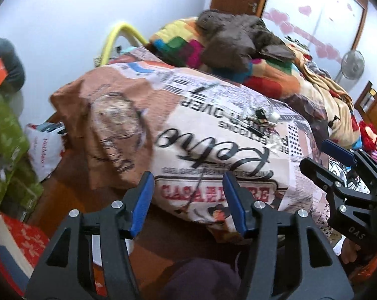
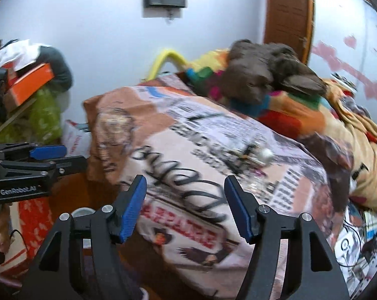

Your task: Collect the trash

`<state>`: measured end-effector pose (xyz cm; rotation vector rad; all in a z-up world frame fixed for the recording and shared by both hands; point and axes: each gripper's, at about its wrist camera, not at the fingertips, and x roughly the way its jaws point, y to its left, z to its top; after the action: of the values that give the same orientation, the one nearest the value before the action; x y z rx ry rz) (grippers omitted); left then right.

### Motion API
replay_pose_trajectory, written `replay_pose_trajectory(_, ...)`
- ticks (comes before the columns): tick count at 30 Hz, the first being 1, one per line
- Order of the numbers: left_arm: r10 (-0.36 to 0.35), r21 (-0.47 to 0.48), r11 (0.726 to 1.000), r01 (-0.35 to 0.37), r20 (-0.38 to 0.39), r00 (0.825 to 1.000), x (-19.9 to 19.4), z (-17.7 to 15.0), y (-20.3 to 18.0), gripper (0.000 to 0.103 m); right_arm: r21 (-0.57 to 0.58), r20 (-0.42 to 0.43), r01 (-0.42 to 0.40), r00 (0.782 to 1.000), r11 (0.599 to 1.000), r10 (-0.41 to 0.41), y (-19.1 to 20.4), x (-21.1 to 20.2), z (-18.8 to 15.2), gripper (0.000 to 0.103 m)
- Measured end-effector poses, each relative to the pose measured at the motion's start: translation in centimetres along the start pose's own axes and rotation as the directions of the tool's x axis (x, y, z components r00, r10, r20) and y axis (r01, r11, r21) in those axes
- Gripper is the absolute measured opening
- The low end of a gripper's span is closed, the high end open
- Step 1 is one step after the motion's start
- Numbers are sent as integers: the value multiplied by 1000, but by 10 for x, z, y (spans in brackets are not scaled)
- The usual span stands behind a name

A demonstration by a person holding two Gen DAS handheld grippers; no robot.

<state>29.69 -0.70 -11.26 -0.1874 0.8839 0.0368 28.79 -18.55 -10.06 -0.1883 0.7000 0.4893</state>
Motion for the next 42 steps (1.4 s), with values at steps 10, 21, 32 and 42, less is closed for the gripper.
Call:
replay_pose_trajectory(10,-57,111,992,65,-73,996,79,28,-66,56,187,-84,91,994,978,-76,-96,45,-18,61)
replay_pose_trajectory(21,-67,115,990,83,-135,989,156,49,-91,56,245,-167,73,985,967,-33,-130,116,-21,61)
replay_pose_trajectory(32,-100,36,993,108,-173,980,212,72,-102,56,165,-197,108,978,980,-75,-120,151,-30,59)
replay_pose_trajectory(42,-102,-30,995,98,-180,978,251,82,-125,56,167,-175,117,981,979,-88,-130,146,-33,34)
